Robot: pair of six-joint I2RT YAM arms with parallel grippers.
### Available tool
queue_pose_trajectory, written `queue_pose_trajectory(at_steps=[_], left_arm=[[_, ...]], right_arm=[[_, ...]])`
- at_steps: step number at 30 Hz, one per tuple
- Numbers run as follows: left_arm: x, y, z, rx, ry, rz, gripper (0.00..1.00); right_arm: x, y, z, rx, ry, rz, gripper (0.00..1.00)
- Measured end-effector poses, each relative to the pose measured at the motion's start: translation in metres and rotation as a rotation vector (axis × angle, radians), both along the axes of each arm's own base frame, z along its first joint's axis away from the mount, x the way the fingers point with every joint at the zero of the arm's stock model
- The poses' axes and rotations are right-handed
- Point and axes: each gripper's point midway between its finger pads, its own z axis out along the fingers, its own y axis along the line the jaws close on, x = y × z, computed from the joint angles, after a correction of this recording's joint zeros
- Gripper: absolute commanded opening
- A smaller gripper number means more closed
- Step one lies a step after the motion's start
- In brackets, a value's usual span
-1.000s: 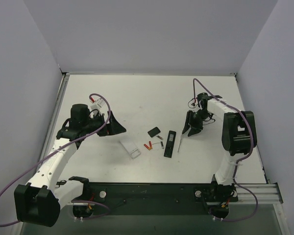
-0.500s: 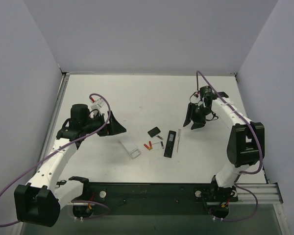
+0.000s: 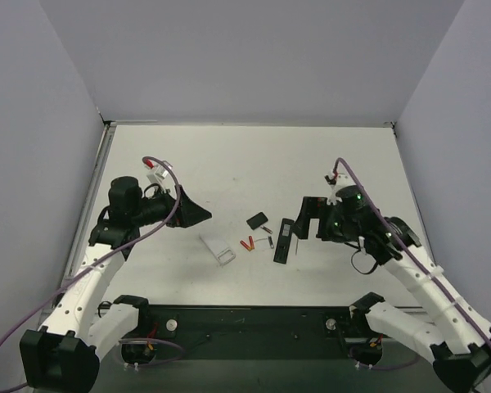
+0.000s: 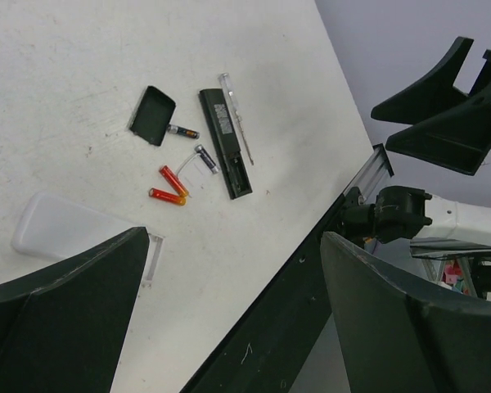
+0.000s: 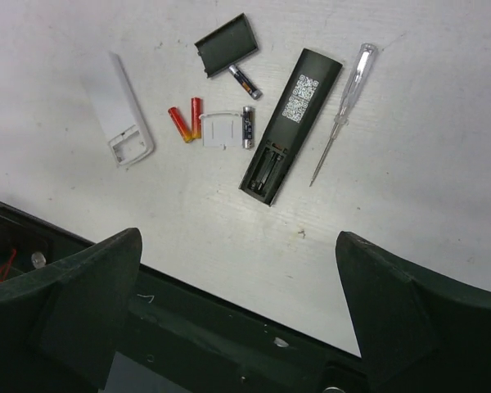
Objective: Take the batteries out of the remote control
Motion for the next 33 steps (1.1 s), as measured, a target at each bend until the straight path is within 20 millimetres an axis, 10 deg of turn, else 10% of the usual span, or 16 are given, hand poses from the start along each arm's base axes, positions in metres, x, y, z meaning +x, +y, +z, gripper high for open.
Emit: queue_pose_trajectory(at_steps=[15, 33], left_arm=[[-0.02, 0.0, 0.053, -0.071, -0.239, -0.005, 0.97], [-0.018, 0.002, 0.053, -0.065, -0.249, 0.017, 0.97]], right_arm=[[-0.025, -0.052, 0.021, 0.105, -0.269, -0.231, 1.0], [-0.024, -0.061, 0.032, 0.114, -0.321, -0.275, 1.0]])
